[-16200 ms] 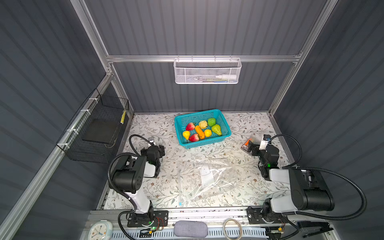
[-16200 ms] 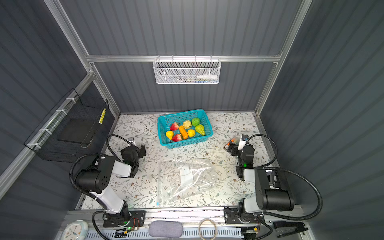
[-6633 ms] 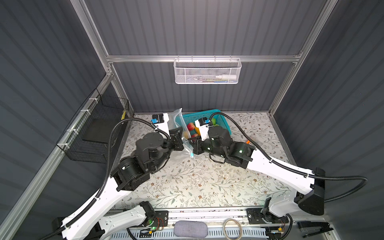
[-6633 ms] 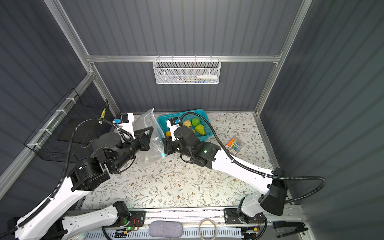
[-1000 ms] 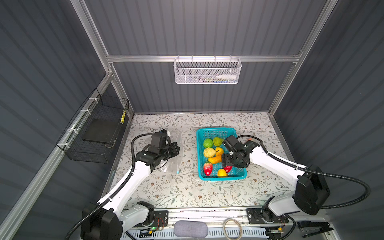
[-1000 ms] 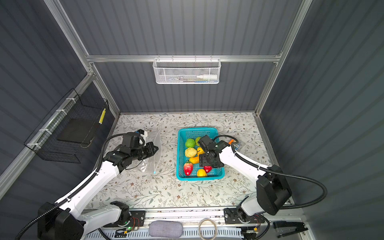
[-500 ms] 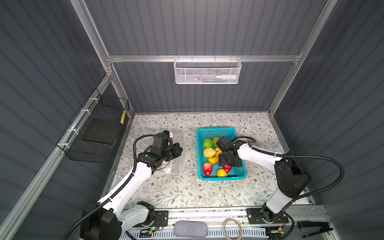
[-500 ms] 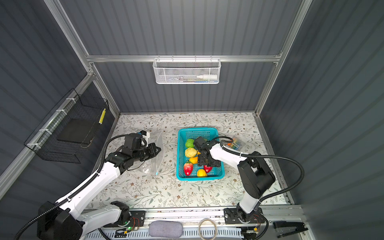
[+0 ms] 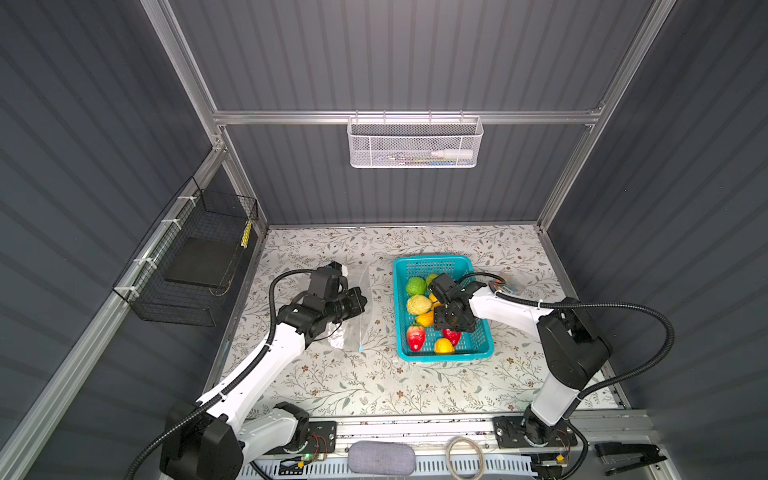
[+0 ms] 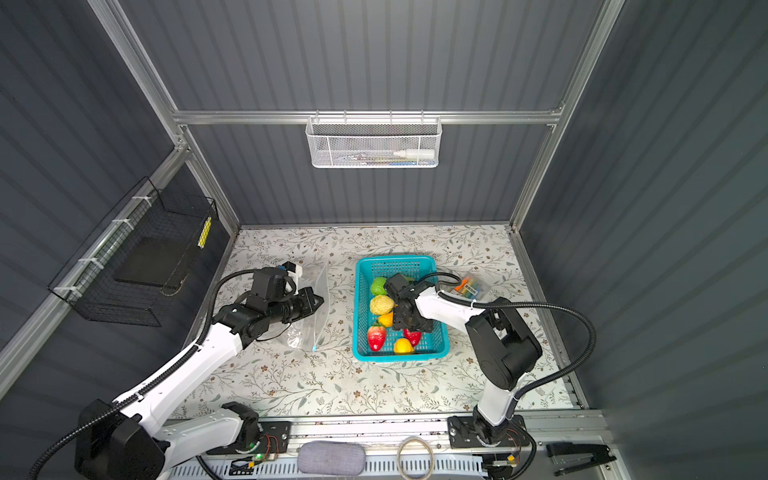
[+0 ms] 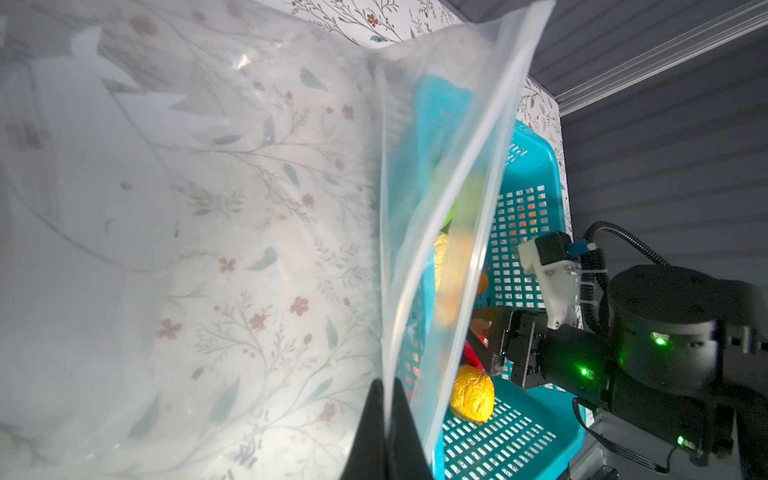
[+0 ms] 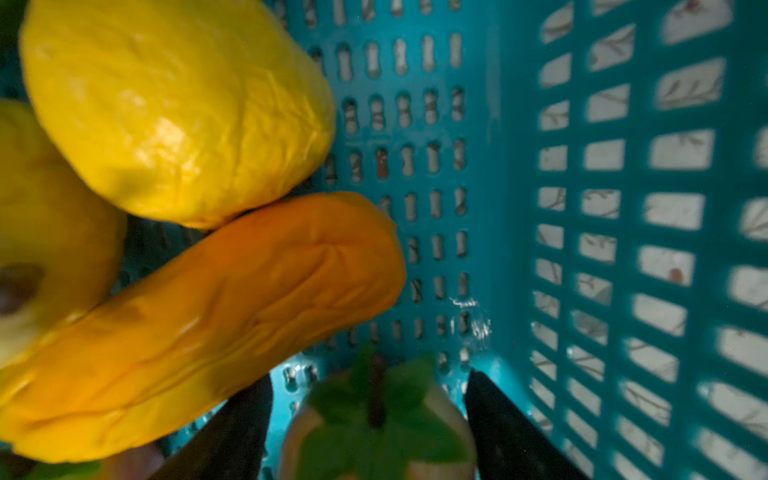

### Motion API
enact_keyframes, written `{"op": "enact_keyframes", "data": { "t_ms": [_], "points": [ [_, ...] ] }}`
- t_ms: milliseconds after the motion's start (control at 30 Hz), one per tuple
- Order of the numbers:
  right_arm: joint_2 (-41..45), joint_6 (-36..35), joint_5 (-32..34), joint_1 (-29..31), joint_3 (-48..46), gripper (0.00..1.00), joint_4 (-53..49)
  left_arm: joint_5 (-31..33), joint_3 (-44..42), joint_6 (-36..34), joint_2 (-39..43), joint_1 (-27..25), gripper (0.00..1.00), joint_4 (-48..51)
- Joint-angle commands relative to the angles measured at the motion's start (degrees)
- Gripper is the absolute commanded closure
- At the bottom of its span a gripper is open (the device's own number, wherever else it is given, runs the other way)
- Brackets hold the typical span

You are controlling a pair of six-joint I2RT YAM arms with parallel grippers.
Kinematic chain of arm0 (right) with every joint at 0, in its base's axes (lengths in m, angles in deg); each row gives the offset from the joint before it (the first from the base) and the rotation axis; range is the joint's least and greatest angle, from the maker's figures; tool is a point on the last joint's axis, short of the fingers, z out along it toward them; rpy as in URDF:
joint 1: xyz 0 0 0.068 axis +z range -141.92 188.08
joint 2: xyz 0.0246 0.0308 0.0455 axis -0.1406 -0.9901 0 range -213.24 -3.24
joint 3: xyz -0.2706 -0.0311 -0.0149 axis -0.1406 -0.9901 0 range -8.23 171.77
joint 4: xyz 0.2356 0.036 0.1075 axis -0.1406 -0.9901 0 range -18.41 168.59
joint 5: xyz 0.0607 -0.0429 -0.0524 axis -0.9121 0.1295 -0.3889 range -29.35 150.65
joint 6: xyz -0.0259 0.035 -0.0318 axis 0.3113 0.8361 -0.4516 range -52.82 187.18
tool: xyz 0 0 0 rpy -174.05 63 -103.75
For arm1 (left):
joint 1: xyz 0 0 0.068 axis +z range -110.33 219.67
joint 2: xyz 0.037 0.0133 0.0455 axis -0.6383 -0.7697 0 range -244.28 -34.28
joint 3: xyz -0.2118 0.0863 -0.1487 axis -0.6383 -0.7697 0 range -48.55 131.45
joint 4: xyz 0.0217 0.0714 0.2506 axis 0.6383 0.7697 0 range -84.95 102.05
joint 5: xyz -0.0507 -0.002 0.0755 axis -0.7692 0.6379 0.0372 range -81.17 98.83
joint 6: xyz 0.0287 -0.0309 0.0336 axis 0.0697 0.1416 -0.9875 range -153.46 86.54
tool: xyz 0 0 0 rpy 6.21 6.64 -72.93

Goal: Place the food in the zip-top bag and seal the zipper
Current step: 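Lower the right gripper into the basket and grasp the red-pink peach, then carry the peach with the right gripper to the bag held by the left gripper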

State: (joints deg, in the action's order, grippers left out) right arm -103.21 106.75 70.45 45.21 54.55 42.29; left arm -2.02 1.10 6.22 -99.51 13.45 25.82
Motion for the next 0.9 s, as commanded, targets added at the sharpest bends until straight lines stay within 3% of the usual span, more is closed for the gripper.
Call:
{"op": "enact_keyframes", "data": {
  "t_ms": [0, 133, 300, 633, 867],
  "points": [
    [-0.08, 0.42, -0.19, 0.07, -0.69, 0.32, 0.1, 0.86, -0.33, 0.24, 1.51, -0.33, 1.0, 1.31],
    [1.46, 0.59, 0.13, 0.06, -1.45, 0.44, 0.05, 0.94, -0.34, 0.23, 1.44, -0.42, 1.0, 1.26],
    [4.18, 0.0, 1.18, 0.02, -1.02, 0.51, -1.16, 1.01, -0.34, 0.39, 1.42, -0.5, 1.0, 1.11],
    [15.09, -5.01, 2.58, -0.81, 1.89, 0.51, -4.87, -1.42, 0.34, 1.12, 1.0, -0.72, 1.0, -0.04],
    [21.39, -7.86, -1.96, -0.88, 3.63, 0.52, -3.31, -2.57, 1.81, 1.88, -1.31, -3.45, 1.0, -2.34]
  ]
}}
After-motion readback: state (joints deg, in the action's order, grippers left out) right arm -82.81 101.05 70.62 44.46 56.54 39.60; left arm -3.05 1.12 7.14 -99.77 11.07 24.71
